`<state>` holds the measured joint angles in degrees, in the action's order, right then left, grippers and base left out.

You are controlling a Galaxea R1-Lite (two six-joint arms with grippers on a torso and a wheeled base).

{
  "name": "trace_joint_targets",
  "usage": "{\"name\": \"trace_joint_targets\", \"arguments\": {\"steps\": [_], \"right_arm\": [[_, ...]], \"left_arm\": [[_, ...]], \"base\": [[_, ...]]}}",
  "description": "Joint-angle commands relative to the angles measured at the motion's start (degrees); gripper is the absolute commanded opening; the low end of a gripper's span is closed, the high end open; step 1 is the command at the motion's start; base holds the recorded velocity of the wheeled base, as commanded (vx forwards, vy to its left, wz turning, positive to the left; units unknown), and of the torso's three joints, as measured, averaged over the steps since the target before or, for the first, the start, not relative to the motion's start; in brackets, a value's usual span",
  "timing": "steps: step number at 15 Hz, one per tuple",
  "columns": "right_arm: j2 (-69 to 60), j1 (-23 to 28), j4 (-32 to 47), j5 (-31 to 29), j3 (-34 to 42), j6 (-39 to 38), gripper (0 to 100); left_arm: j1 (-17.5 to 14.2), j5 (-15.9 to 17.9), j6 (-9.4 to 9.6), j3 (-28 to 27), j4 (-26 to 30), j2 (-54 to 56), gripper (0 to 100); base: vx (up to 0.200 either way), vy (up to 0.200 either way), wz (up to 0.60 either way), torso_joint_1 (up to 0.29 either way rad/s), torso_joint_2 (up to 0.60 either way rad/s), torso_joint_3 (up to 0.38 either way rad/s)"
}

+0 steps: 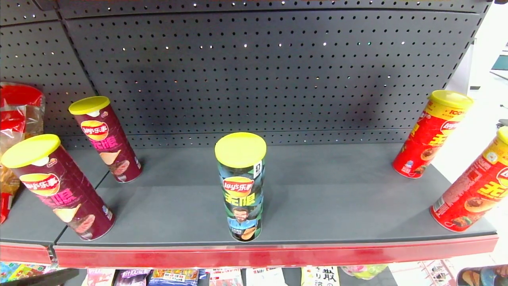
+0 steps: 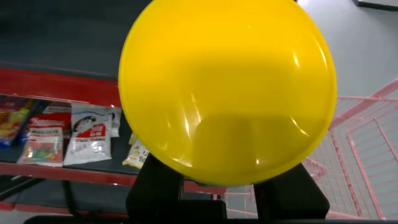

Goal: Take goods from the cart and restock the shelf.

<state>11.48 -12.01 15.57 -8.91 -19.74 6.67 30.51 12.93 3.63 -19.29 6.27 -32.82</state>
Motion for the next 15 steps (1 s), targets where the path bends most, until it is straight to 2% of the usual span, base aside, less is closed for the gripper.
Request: {"name": "trace_joint_targets", "arguments": {"steps": [1,3,5,8,14,15], "right_arm": [[14.1,-3.8,1.1,4.7,-11.4,0.0,0],[23.3,-5.7,1.1,8.4,-18.4,0.4,0],[32.7,-9.0,1.1,12.4,-26.3,0.4,0],[45.3,-14.5,0.3,12.6,-33.2,0.4,0],[65.4,-15.4,-3.9,16.6,-42.8,0.0,0],[69.6,-15.5,-7.7,17.8,-44.9,0.1,0]], "left_arm": [[-0.1,-1.7,-0.03,-1.6,4.6,11.1,100],[-0.1,-3.5,-0.12,-1.4,4.6,11.8,100],[-0.1,-3.9,-0.12,-1.2,4.6,11.8,100],[-0.1,-4.5,-0.12,-1.2,4.6,11.4,100],[-0.1,-5.6,-0.12,-1.3,4.6,11.5,100],[-0.1,-5.6,-0.12,-1.3,4.6,11.6,100]], "base": [[0.0,0.0,0.0,0.0,0.0,0.0],[0.0,0.0,0.0,0.0,0.0,0.0],[0.0,0.0,0.0,0.0,0.0,0.0],[0.0,0.0,0.0,0.0,0.0,0.0],[0.0,0.0,0.0,0.0,0.0,0.0],[0.0,0.0,0.0,0.0,0.0,0.0]]}}
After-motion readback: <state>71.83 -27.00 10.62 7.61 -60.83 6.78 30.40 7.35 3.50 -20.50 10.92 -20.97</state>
